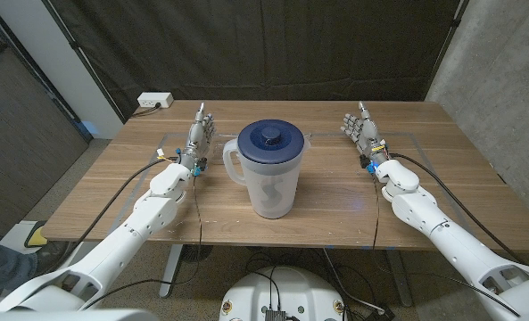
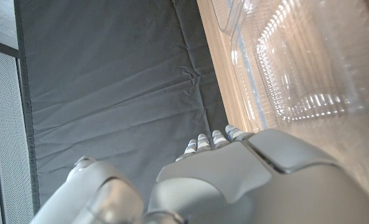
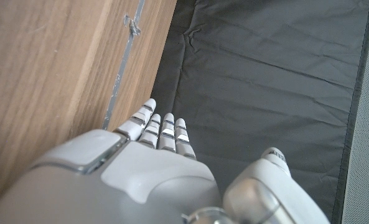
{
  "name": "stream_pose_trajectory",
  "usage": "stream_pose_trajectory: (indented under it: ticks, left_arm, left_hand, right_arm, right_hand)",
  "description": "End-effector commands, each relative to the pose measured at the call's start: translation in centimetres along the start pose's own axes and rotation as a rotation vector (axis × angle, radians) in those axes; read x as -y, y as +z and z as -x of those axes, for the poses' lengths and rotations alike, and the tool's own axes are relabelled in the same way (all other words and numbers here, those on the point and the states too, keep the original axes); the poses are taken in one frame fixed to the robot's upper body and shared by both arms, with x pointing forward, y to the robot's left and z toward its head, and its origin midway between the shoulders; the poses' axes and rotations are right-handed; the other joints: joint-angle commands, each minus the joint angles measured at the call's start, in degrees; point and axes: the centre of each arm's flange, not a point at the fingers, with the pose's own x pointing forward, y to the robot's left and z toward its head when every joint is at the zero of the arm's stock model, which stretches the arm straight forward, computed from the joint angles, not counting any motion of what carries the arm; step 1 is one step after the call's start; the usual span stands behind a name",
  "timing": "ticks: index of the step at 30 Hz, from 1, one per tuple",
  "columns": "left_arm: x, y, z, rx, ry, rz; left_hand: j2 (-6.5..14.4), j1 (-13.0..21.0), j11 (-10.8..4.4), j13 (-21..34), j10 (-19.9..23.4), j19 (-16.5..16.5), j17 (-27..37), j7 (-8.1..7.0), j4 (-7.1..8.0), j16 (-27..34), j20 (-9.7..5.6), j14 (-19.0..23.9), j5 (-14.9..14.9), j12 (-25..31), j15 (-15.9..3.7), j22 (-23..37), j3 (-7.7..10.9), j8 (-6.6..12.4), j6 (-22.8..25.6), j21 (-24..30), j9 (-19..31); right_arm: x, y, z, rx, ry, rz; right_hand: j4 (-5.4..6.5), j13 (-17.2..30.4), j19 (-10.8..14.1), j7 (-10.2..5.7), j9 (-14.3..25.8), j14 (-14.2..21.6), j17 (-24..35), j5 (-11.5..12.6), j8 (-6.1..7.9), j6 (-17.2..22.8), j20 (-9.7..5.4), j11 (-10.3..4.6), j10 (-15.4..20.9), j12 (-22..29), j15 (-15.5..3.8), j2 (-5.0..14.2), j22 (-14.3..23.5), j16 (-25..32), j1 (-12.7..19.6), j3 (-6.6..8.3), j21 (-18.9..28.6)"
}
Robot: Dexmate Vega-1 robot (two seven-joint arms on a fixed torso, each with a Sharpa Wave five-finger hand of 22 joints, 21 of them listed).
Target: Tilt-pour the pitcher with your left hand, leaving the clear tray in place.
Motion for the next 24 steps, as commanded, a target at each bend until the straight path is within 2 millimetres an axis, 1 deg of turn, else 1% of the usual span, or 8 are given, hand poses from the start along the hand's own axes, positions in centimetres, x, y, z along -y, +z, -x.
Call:
stream_pose_trajectory:
  ticks: [1,5,11,18,22,24]
  left_arm:
    - [0.3,0.5,1.7,0.009,-0.016,-0.019]
    - [0.1,0.9,2.0,0.003,-0.003,-0.053]
    - [-0.2,1.7,1.9,0.009,-0.025,-0.068]
    - [0.1,3.8,2.5,0.055,-0.022,-0.092]
    - [0.3,4.8,2.8,0.079,-0.027,-0.115]
    - [0.5,4.9,2.9,0.095,-0.021,-0.103]
  left_hand:
    - [0.2,0.8,-0.09,0.1,0.2,-2.7,0.1,-0.06,0.17,0.4,-1.15,-1.3,0.4,0.5,0.05,0.1,0.02,0.36,-0.7,0.4,0.1]
    - [0.6,1.6,-0.09,0.1,0.7,-2.4,0.1,0.01,-0.17,0.4,-0.43,-0.8,0.6,0.7,-0.03,0.1,0.18,0.46,-0.4,0.5,0.1]
    - [1.3,2.6,-0.15,0.1,0.9,-2.1,0.1,0.0,-0.57,0.5,-0.08,-0.3,0.8,0.7,0.06,0.1,0.53,0.55,0.0,0.6,0.1]
    - [2.4,4.6,-0.17,0.1,2.1,-1.1,0.1,0.08,-1.34,0.7,0.28,0.9,1.0,1.0,0.21,0.1,1.18,0.85,1.0,0.9,0.1]
    - [3.3,6.8,-0.22,0.2,3.6,0.5,0.1,0.31,-2.27,0.9,0.58,2.6,1.1,1.3,0.17,0.1,1.77,1.28,2.6,1.3,0.2]
    - [3.9,8.5,-0.09,0.2,5.4,2.3,0.1,0.05,-2.97,1.1,0.8,4.2,1.0,1.8,0.06,0.1,2.1,1.56,4.0,1.8,0.2]
  right_arm:
    - [-0.9,-0.3,0.7,-0.003,-0.007,0.013]
    - [-1.0,-0.1,0.9,0.007,-0.01,0.016]
    - [-0.9,-0.1,0.6,0.007,-0.012,0.018]
    - [-0.3,0.5,-0.2,0.011,-0.015,0.036]
    - [0.1,0.7,-0.4,0.018,-0.006,0.029]
    - [0.1,0.8,-0.3,0.021,-0.004,0.023]
  right_hand:
    - [-0.02,0.2,0.5,0.33,0.3,0.0,0.2,0.3,0.41,0.0,-0.82,0.4,0.1,0.3,0.4,0.1,0.2,0.3,0.6,0.31,0.2]
    - [-0.03,0.2,0.4,0.15,0.3,0.0,0.2,0.3,0.39,0.0,-0.73,0.47,0.1,0.3,0.43,0.15,0.2,0.3,0.6,0.29,0.1]
    - [-0.07,0.2,0.3,0.05,0.3,0.0,0.2,0.3,0.37,0.0,-0.72,0.53,0.2,0.2,0.35,0.22,0.2,0.2,0.7,0.26,0.0]
    - [-0.1,0.2,0.2,-0.02,0.3,-0.1,0.2,0.3,0.35,0.0,-0.67,0.58,0.1,0.2,0.38,0.28,0.2,0.1,0.8,0.23,-0.1]
    - [-0.12,0.2,0.2,-0.08,0.3,-0.1,0.3,0.3,0.34,0.0,-0.64,0.56,0.1,0.1,0.42,0.32,0.2,0.1,0.8,0.21,-0.1]
    - [-0.12,0.2,0.2,-0.09,0.3,-0.1,0.3,0.3,0.33,0.0,-0.64,0.47,0.1,0.1,0.35,0.33,0.2,0.1,0.8,0.2,-0.1]
